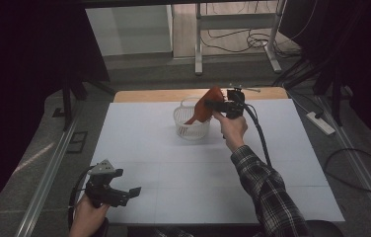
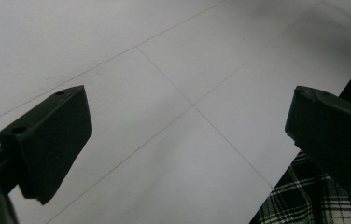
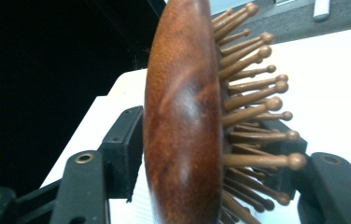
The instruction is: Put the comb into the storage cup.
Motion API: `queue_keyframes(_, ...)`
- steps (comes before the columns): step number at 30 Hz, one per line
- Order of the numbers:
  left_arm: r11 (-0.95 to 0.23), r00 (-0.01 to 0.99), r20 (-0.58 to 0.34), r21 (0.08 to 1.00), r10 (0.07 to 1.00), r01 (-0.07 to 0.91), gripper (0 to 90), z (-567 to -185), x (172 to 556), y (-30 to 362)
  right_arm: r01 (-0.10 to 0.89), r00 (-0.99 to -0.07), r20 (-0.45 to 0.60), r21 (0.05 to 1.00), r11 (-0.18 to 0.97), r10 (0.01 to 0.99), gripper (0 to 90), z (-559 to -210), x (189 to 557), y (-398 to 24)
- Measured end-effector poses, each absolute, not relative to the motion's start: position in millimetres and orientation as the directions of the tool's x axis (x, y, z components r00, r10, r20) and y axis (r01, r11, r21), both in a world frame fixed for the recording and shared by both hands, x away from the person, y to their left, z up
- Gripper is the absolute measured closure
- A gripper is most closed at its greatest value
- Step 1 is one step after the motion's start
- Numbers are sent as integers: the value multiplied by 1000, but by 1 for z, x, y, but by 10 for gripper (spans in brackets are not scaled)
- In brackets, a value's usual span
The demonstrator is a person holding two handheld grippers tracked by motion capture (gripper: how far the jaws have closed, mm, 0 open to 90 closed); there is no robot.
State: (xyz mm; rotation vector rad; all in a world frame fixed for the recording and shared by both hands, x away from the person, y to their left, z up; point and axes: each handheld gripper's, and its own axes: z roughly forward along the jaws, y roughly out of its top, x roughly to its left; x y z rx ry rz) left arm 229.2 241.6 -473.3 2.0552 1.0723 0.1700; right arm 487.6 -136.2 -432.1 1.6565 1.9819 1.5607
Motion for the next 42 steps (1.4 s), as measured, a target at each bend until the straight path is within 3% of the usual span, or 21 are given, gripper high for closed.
queue_keyframes(20, -317, 617, -203, 713, 760, 625, 5, -471, 225, 242, 648, -465, 439, 760, -42, 769, 194, -433, 489, -136)
queue_keyframes(42, -317, 613, -199, 712, 764, 626, 5, -470, 223, 244, 617, -536, 348, 784, 76, 769, 134, -423, 482, -140)
